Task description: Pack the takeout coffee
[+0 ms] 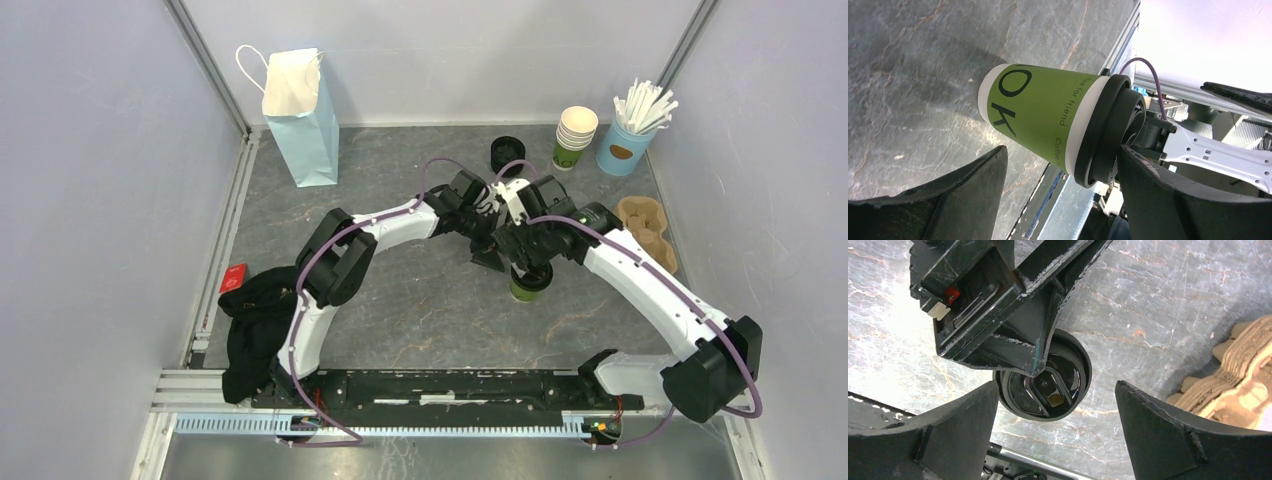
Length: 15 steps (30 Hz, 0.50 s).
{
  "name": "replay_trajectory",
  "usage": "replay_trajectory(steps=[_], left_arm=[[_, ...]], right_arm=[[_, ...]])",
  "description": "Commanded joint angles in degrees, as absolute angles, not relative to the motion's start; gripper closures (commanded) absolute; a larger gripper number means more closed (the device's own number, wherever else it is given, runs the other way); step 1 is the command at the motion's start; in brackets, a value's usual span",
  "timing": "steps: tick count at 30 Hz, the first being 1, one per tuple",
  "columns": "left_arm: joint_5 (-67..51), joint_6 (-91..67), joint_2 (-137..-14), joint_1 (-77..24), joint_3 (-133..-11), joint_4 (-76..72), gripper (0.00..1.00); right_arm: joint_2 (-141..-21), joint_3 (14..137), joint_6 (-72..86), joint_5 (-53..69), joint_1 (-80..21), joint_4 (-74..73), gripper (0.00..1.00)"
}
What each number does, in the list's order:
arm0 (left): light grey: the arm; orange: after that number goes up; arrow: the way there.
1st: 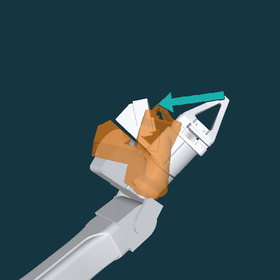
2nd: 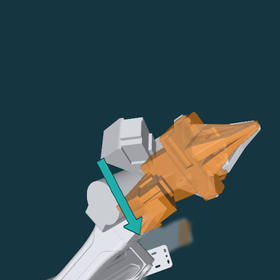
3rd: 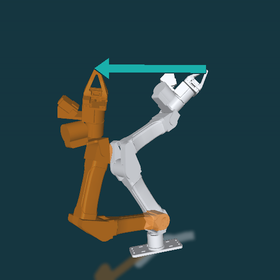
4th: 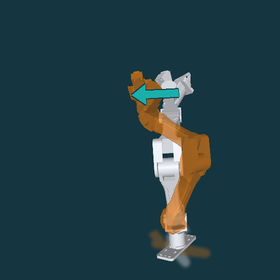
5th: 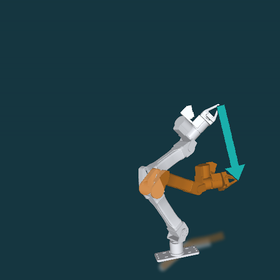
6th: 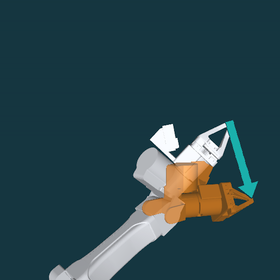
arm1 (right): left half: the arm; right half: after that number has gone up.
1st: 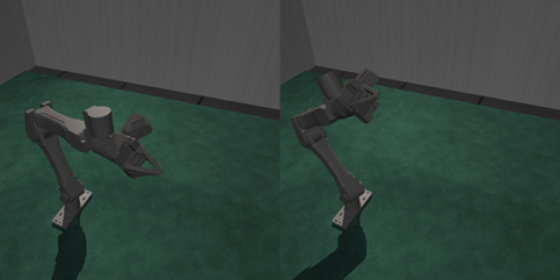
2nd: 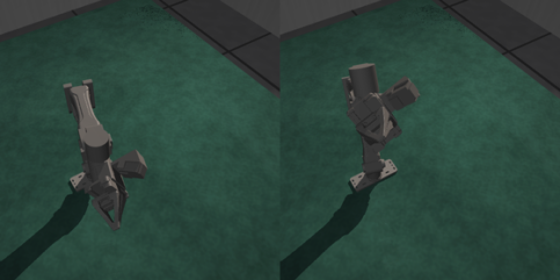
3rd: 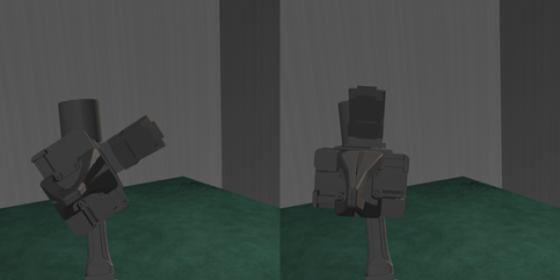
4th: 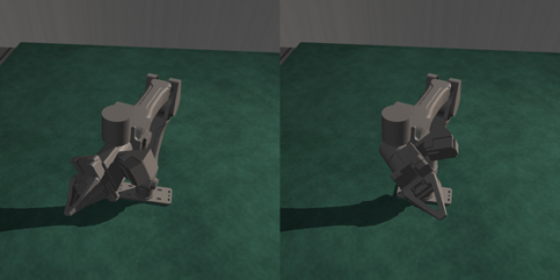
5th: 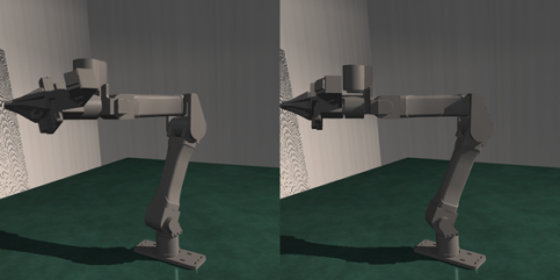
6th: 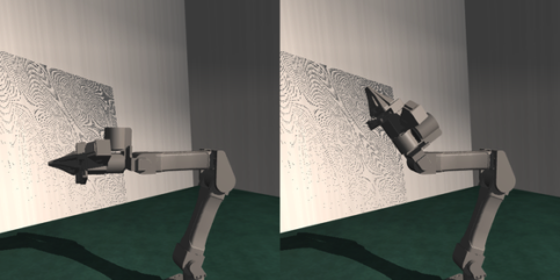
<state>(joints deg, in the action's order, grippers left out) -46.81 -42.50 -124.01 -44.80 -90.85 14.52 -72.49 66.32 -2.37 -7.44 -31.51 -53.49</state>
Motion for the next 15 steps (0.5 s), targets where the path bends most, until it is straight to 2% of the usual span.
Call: replay_trajectory(steps=[1,11,15], left_arm=[[-42.2,-39.7,-128.3,-46.2,-94.2,18.1,0.15],[-45.9,-44.8,-133.3,-48.1,-102.1,15.2,0.2],[-46.2,-45.5,-131.5,-47.9,-104.5,15.4,0.06]], right_arm=[[-70.2,69.0,-0.1,-13.0,-31.3,-55.7,0.07],[-66.6,71.8,4.4,-13.4,-29.9,-53.2,0.06],[-66.0,72.7,5.1,-13.6,-29.3,-53.0,0.06]])
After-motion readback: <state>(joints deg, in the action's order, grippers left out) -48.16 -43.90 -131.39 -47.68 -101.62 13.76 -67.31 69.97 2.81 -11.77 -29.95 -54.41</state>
